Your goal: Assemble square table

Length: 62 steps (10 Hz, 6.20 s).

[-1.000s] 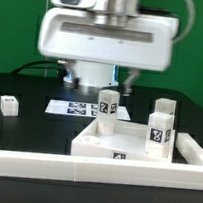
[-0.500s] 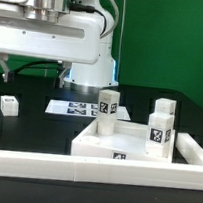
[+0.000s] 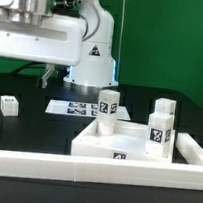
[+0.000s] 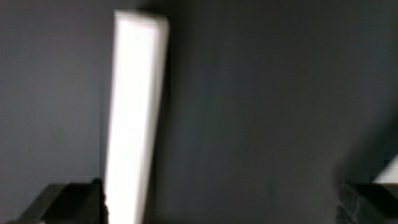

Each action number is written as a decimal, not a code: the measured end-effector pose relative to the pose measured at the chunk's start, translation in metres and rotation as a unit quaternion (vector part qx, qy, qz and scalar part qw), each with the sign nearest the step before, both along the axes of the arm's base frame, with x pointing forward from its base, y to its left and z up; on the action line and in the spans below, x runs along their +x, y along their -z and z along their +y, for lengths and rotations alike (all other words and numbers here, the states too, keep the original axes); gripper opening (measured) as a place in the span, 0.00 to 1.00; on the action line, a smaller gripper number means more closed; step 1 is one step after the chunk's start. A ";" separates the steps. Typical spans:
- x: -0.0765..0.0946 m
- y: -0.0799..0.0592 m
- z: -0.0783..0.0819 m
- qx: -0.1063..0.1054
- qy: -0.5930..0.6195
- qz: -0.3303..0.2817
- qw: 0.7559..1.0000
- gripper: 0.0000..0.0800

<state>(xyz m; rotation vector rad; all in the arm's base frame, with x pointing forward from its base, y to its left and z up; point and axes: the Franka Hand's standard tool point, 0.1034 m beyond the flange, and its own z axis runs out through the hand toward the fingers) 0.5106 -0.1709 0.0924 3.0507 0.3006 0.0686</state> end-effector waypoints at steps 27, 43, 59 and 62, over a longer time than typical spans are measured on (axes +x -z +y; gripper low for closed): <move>-0.105 0.047 -0.024 0.028 -0.013 0.305 0.952 0.81; -0.124 0.081 -0.038 -0.049 -0.083 0.391 0.915 0.81; -0.120 0.084 -0.019 -0.059 -0.088 0.456 0.884 0.36; -0.089 0.039 0.005 -0.059 -0.065 0.483 0.871 0.36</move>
Offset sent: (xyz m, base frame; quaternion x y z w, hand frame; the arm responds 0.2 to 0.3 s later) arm 0.0000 0.0000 0.0000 0.0000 0.0000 0.0000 1.0000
